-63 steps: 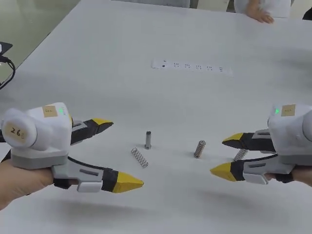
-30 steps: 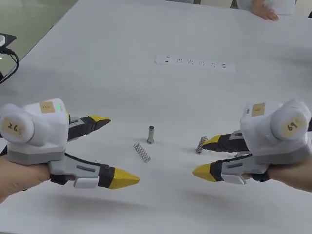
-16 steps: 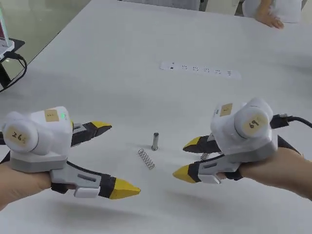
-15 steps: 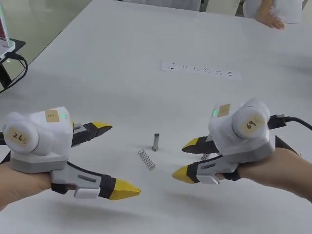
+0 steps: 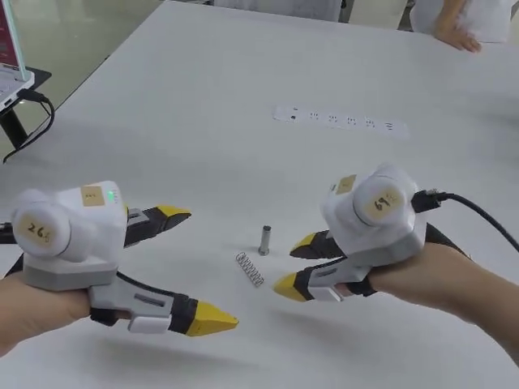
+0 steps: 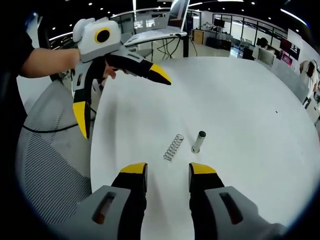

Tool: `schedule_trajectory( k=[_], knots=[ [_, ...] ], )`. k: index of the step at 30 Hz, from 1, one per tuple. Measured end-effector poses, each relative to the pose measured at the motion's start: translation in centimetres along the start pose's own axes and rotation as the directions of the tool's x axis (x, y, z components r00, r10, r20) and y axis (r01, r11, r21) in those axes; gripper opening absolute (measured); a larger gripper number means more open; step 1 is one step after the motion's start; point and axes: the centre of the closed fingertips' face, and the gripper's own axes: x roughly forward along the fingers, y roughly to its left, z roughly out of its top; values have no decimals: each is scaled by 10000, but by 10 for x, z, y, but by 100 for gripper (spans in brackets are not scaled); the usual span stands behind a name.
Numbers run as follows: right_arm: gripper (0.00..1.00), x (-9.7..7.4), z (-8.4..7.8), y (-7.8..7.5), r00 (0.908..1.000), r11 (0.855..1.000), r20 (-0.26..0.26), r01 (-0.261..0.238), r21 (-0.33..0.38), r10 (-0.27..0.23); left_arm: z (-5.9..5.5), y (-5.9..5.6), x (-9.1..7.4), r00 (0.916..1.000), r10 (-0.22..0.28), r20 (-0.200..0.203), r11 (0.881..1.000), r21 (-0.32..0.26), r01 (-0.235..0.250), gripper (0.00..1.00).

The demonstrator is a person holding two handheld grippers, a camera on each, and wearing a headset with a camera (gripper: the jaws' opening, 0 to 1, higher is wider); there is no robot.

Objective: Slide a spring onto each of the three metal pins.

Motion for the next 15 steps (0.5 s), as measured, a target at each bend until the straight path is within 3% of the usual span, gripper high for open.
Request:
schedule_trajectory(
  k=[7, 15],
  knots=[
    [29, 15, 9, 2, 9999, 9998, -18, -105, 162, 105, -2, 0, 0, 10000, 7, -30, 10000, -37, -7, 98],
    [27, 33, 9, 3, 9991, 9997, -417, -66, 225, 75, -5, 2, 0, 10000, 47, -53, 9999, -90, -48, 98]
  ],
)
